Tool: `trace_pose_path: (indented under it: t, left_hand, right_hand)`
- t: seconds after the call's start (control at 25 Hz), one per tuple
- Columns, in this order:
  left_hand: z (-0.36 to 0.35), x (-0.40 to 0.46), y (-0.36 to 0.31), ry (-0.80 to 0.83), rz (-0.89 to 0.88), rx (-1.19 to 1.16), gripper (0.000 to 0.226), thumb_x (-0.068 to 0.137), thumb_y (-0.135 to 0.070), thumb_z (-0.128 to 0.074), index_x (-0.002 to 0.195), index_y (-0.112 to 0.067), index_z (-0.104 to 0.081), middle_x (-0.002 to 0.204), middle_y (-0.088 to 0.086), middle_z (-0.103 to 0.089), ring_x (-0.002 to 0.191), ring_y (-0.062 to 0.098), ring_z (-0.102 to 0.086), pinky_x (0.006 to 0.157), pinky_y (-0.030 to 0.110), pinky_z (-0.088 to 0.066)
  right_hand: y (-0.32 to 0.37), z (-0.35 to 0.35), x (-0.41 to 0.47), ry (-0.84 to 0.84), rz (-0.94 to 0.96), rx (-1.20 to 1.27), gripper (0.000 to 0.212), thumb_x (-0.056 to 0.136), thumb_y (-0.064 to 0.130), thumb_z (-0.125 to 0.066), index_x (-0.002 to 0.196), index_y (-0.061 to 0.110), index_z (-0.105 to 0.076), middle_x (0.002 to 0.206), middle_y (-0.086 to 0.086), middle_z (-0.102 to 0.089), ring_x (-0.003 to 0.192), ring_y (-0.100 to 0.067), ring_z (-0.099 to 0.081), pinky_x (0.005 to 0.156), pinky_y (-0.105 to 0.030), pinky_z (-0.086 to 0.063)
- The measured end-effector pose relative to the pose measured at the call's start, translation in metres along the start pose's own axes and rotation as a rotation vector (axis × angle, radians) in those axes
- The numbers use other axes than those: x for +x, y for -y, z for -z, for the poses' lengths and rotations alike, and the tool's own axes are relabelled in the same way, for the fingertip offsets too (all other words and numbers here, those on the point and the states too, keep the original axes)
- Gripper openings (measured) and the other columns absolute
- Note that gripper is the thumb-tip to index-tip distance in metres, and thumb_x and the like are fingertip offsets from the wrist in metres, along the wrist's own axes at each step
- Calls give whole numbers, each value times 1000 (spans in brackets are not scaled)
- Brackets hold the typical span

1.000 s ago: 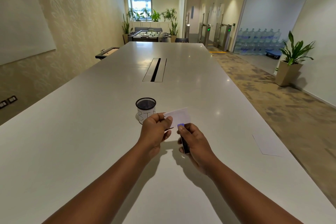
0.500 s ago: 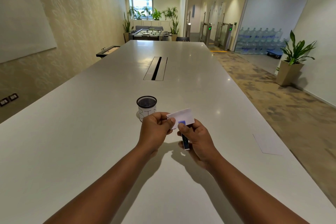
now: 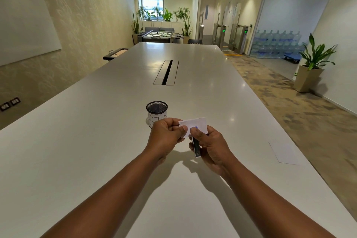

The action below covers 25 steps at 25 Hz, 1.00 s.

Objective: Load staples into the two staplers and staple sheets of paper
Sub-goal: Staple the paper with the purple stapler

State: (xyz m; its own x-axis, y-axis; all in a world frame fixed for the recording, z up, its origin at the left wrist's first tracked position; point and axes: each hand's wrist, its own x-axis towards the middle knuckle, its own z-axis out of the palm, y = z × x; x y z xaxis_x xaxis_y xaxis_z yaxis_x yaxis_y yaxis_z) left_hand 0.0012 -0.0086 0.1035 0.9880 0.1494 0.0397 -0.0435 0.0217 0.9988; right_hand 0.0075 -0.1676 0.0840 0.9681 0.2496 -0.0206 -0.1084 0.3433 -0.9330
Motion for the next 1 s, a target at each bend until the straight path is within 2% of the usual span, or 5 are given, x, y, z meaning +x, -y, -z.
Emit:
trace_pose_path:
  t: [0.2, 0.48, 0.76, 0.88, 1.0]
  left_hand:
    - [0, 1, 1, 11, -1, 2, 17, 91, -4, -72, 108, -2, -71, 93, 15, -78, 79, 15, -75, 71, 26, -61]
    - [-3, -1, 5, 42, 11, -30, 17, 91, -4, -72, 107, -2, -69, 93, 18, -77, 81, 19, -76, 71, 26, -60]
    - [-3, 5, 5, 43, 39, -30, 19, 91, -5, -72, 110, 0, -69, 97, 19, -77, 86, 22, -75, 75, 29, -62]
    - [-4, 10, 6, 14, 52, -55, 13, 91, -4, -72, 104, -5, -69, 93, 14, -77, 82, 17, -75, 71, 26, -62]
    - [-4, 16, 8, -44, 68, -86, 11, 91, -3, -72, 99, -11, -69, 89, 5, -76, 81, 15, -74, 66, 22, -60]
  right_hand:
    - [-1, -1, 1, -19, -12, 12, 42, 75, 32, -81, 111, 11, -73, 82, 1, -72, 71, -12, -65, 69, -32, -56]
    - [-4, -1, 1, -79, 54, -16, 28, 74, 29, -81, 96, 13, -77, 80, -2, -73, 66, -11, -65, 59, -26, -53]
    - [-9, 0, 2, -65, 34, 16, 39, 77, 36, -80, 106, 11, -73, 83, -1, -74, 68, -10, -65, 65, -24, -55]
    - [-9, 7, 3, -46, 20, 26, 30, 77, 33, -84, 99, 15, -77, 81, 1, -71, 68, -11, -62, 66, -23, -54]
    - [-7, 22, 6, -90, 3, -35, 14, 81, 20, -81, 94, 17, -78, 79, 0, -70, 64, -13, -60, 60, -24, -53]
